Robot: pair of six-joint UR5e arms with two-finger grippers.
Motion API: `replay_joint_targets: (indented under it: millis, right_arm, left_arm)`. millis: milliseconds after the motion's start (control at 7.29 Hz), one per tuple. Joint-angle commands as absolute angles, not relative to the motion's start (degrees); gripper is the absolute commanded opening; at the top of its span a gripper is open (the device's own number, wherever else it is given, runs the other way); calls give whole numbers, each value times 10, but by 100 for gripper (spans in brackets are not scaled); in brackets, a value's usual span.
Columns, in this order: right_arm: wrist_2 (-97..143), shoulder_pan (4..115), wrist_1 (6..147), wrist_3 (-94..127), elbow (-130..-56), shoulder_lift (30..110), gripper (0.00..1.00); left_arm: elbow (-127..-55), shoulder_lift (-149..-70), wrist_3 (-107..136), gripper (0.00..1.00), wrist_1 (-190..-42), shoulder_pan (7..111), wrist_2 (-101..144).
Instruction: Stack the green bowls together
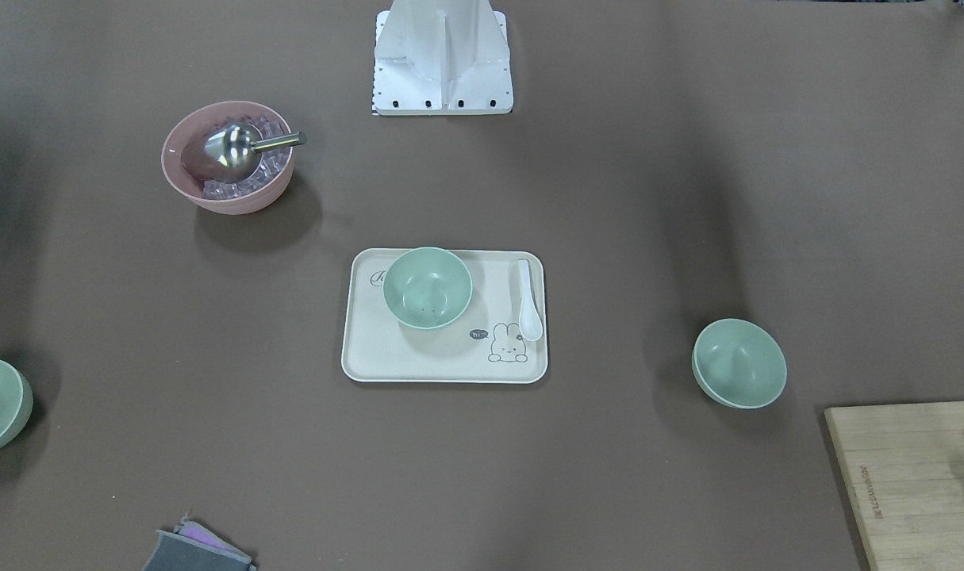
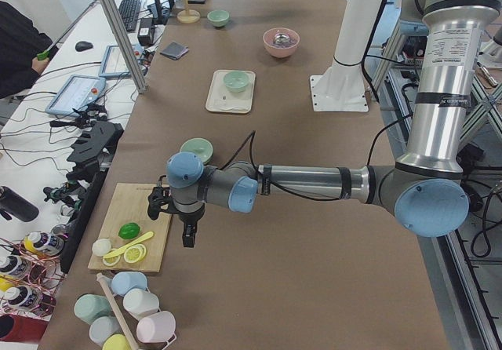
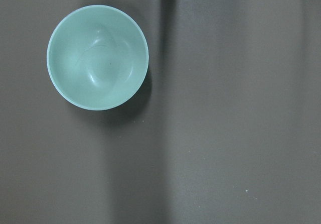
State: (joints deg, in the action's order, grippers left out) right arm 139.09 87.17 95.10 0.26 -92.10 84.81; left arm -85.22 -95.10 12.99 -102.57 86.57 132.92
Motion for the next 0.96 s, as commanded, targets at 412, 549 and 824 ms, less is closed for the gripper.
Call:
replay_joint_targets:
  millis: [412,549,824]
  right_arm:
    - [1392,872,951,3,-921,847,100]
    - [1392,872,951,2,-932,845,100]
    - [1397,871,951,2,-952,845,100]
  left_arm:
    - [-857,-953,130,98,-1027,866,1330]
    - [-860,-953,129,98,-1027,866,1331]
    - [-863,-951,128,98,-1034,865,1332]
